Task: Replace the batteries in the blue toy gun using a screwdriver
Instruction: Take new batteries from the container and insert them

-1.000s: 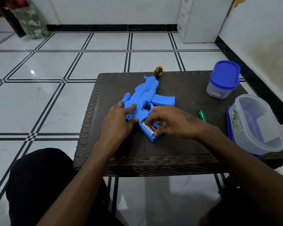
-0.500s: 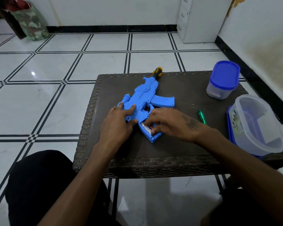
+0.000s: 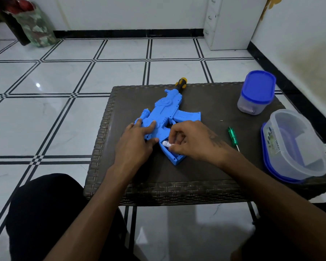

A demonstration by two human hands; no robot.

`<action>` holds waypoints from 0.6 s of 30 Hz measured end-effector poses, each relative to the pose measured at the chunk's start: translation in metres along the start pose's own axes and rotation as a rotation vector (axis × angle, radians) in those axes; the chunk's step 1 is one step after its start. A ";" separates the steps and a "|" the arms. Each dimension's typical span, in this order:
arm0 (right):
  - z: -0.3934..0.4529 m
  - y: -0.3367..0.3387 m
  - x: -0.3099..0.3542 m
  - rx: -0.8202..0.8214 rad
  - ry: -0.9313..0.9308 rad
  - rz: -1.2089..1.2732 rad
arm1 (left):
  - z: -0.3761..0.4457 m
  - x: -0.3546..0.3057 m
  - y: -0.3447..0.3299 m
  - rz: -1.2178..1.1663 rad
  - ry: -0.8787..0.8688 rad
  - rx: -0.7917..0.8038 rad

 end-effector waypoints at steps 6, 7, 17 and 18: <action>-0.005 0.007 0.000 -0.033 0.008 0.021 | 0.001 0.001 -0.001 -0.019 -0.003 -0.007; -0.005 0.007 0.001 -0.035 0.012 0.021 | 0.002 0.001 -0.002 -0.020 0.000 -0.007; -0.004 -0.008 0.005 -0.150 -0.021 0.184 | 0.001 0.001 -0.001 -0.020 0.006 -0.006; -0.004 -0.011 0.004 -0.144 -0.021 0.202 | 0.000 0.001 -0.001 -0.019 0.003 -0.007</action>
Point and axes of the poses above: each hand's wrist, its own z-axis towards the middle knuckle, its own y-axis out of the back of the hand, x = y × z, the point moved 2 cm from there along z, towards the middle knuckle, and after that the axes turned 7 degrees about -z, right-handed, at the moved point
